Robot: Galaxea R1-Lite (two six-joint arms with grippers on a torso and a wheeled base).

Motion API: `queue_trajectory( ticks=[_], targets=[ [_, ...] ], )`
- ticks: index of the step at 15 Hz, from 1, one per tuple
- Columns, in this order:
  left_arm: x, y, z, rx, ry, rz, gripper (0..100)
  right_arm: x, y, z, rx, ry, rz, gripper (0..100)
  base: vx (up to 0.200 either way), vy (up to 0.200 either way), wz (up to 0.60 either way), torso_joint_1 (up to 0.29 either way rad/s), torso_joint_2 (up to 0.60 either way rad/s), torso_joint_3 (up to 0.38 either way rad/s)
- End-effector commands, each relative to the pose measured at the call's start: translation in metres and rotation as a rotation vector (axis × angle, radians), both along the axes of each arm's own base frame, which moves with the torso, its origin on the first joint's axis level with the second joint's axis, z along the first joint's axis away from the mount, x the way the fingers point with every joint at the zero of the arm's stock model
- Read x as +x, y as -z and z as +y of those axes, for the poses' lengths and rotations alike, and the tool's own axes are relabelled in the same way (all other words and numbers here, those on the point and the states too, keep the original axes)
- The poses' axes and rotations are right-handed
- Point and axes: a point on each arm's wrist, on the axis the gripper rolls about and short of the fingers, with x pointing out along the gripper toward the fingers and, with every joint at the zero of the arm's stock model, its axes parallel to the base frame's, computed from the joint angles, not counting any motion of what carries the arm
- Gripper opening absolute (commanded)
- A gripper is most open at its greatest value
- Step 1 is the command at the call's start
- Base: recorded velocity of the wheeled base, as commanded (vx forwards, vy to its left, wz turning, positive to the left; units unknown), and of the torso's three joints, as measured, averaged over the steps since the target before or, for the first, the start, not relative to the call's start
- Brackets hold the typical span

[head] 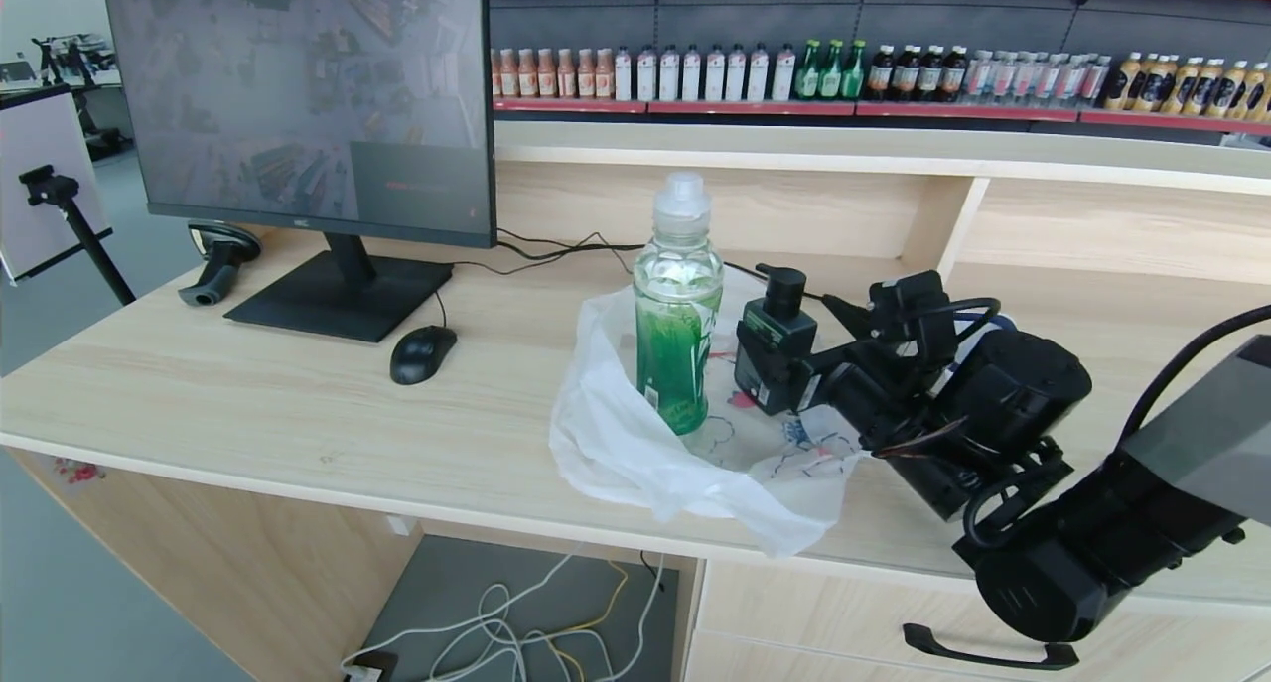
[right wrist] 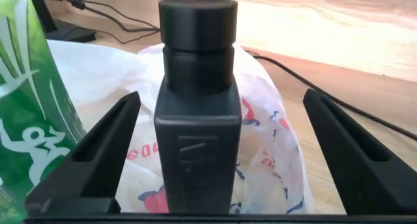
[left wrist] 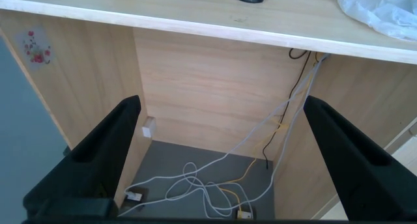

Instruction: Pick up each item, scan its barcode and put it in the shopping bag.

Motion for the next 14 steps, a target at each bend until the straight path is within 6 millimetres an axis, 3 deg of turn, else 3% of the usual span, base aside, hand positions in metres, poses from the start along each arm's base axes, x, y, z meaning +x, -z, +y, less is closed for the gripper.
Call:
queue_trajectory(
  ticks=[1, 2, 4, 6, 9, 12, 14],
  targets=[
    [0.000, 0.000, 0.000, 0.000, 0.000, -0.001, 100, -0.013, -0.020, -0.011, 0.020, 0.012, -0.040, 100, 0.000, 0.000, 0.00, 0.000, 0.00, 0.000],
    [0.000, 0.000, 0.000, 0.000, 0.000, -0.001, 100, -0.016, -0.024, -0.013, 0.025, 0.015, -0.051, 100, 0.000, 0.000, 0.00, 0.000, 0.00, 0.000],
    [0.000, 0.000, 0.000, 0.000, 0.000, -0.001, 100, -0.044, -0.035, -0.031, 0.021, 0.027, -0.051, 100, 0.000, 0.000, 0.00, 0.000, 0.00, 0.000],
    [0.000, 0.000, 0.000, 0.000, 0.000, -0.001, 100, -0.085, -0.036, -0.053, 0.009, 0.034, -0.025, 100, 0.000, 0.000, 0.00, 0.000, 0.00, 0.000],
    [0.000, 0.000, 0.000, 0.000, 0.000, -0.001, 100, -0.151, -0.013, -0.087, -0.032, 0.041, 0.083, 100, 0.000, 0.000, 0.00, 0.000, 0.00, 0.000],
    [0.000, 0.000, 0.000, 0.002, 0.000, -0.001, 100, -0.183, -0.030, -0.101, 0.025, 0.040, -0.024, 100, 0.000, 0.000, 0.00, 0.000, 0.00, 0.000],
    [0.000, 0.000, 0.000, -0.003, 0.000, 0.001, 100, -0.217, -0.033, -0.117, 0.005, 0.036, -0.006, 100, 0.000, 0.000, 0.00, 0.000, 0.00, 0.000]
  ],
)
